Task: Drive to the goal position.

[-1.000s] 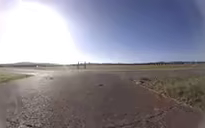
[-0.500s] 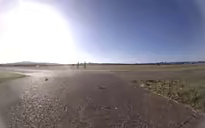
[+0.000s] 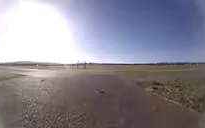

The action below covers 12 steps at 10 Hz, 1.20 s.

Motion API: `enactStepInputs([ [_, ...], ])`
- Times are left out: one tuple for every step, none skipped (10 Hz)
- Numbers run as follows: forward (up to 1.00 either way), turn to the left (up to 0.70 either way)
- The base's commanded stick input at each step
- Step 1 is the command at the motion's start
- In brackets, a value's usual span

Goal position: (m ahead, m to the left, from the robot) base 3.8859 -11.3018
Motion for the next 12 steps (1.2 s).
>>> enactStepInputs([
  [0.70,0.00],
  [0.70,0.00],
  [0.70,0.00],
  [0.70,0.00],
  [0.70,0.00],
  [0.70,0.00],
  [0.70,-0.06],
  [0.70,-0.17],
  [0.70,-0.33],
  [0.70,-0.35],
  [0.70,-0.35],
  [0.70,-0.35],
])
